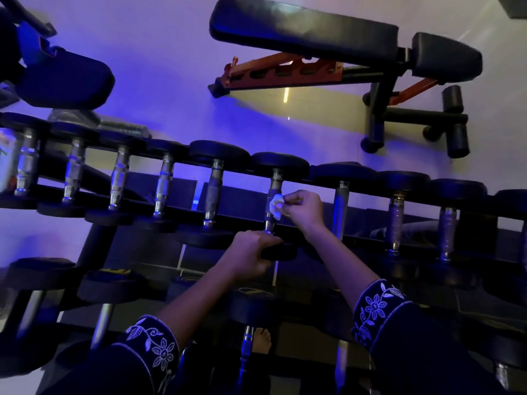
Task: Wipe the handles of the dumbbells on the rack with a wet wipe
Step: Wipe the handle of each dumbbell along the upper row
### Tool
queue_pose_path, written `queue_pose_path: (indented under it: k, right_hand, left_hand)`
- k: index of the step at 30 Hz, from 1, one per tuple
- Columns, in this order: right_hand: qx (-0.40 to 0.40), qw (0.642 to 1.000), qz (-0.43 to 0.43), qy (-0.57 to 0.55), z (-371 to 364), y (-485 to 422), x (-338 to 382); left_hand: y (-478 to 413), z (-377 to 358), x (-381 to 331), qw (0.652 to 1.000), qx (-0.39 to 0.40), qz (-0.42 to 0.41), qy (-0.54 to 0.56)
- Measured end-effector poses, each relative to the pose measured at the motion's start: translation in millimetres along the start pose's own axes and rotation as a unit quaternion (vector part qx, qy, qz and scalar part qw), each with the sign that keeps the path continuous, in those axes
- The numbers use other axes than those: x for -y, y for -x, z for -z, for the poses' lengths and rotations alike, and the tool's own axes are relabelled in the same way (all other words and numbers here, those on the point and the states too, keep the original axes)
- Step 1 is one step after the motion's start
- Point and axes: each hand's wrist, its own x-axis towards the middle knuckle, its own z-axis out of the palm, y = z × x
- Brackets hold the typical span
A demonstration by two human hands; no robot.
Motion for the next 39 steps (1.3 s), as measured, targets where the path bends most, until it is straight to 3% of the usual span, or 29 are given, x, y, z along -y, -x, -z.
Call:
queue_pose_path:
  k: [5, 9, 12, 19, 24, 28, 35, 39]
  right_hand:
    - [-0.008, 1.0, -0.003, 0.009, -4.2, 25.4, -13.8]
    - [-0.093, 0.994, 0.008, -0.054, -6.4, 2.5, 23.2]
    - [-0.122, 0.992, 0.02, -0.006, -7.5, -9.4, 46.3]
    - [-0.083, 0.987, 0.082, 0.109, -16.6, 41.4, 7.3]
    - [-0.106, 0.969, 0.146, 0.17, -19.0, 20.8, 31.6]
    - [-0.122, 0.969, 0.127, 0.173, -25.5, 17.5, 45.5]
    - [-0.038, 0.939, 0.203, 0.275, -16.5, 62.3, 9.2]
    - [-0.083, 0.921, 0.224, 0.307, -21.9, 31.3, 36.4]
  left_hand:
    - [2.3, -10.4, 7.2, 1.0, 0.001, -0.015, 0.015]
    - [22.3, -15.7, 26.3, 0.998, -0.057, 0.028, -0.01]
    - [19.5, -1.3, 28.6, 0.998, -0.014, 0.044, -0.031]
    - [6.3, 16.0, 21.8, 0.99, 0.084, 0.069, -0.093]
    - [8.7, 12.3, 24.6, 0.992, 0.053, 0.079, -0.084]
    - [7.5, 16.3, 21.3, 0.989, 0.048, 0.081, -0.111]
    - [-1.4, 20.9, 23.0, 0.983, 0.076, 0.094, -0.137]
    - [-7.1, 21.9, 21.3, 0.983, 0.066, 0.126, -0.119]
